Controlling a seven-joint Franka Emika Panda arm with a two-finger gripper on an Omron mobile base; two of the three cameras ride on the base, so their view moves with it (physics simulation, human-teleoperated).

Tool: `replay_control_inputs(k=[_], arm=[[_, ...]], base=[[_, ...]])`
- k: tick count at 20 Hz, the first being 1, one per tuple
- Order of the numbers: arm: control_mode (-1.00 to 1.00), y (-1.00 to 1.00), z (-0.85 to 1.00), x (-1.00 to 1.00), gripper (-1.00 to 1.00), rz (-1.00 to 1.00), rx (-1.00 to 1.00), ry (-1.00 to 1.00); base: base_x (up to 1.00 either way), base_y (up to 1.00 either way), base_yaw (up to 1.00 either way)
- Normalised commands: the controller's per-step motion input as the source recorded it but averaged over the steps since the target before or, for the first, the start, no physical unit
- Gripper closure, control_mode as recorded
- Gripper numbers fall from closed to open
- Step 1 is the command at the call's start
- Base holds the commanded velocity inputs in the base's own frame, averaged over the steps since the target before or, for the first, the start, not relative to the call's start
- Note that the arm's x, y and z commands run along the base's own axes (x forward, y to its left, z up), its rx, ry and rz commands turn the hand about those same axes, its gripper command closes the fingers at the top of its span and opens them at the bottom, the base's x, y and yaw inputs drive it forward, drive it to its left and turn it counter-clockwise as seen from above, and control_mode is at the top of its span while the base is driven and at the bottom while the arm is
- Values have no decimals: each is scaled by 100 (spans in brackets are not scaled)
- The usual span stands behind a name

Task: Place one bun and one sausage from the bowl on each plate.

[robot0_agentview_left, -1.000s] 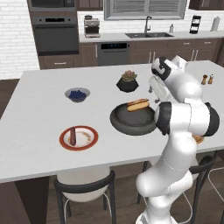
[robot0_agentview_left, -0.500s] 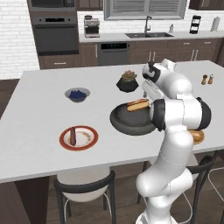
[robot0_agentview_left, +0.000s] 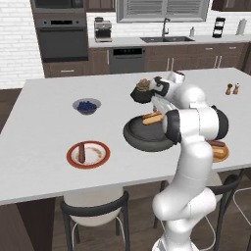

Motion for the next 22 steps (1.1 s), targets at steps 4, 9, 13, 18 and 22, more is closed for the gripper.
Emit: replay_control_inputs(k=[4, 9, 13, 18, 22], arm=[[-100, 0, 0, 30, -100, 0, -4, -16], [-100, 0, -17, 33, -100, 0, -11, -7], [-100, 0, -33, 31, -100, 0, -16, 0], [-100, -4, -2, 37, -100, 0, -2, -4], [-100, 0, -18, 28, -100, 0, -4, 0]], base=[[0, 0, 0], [0, 0, 0], [0, 0, 0], [0, 0, 0], [0, 0, 0]])
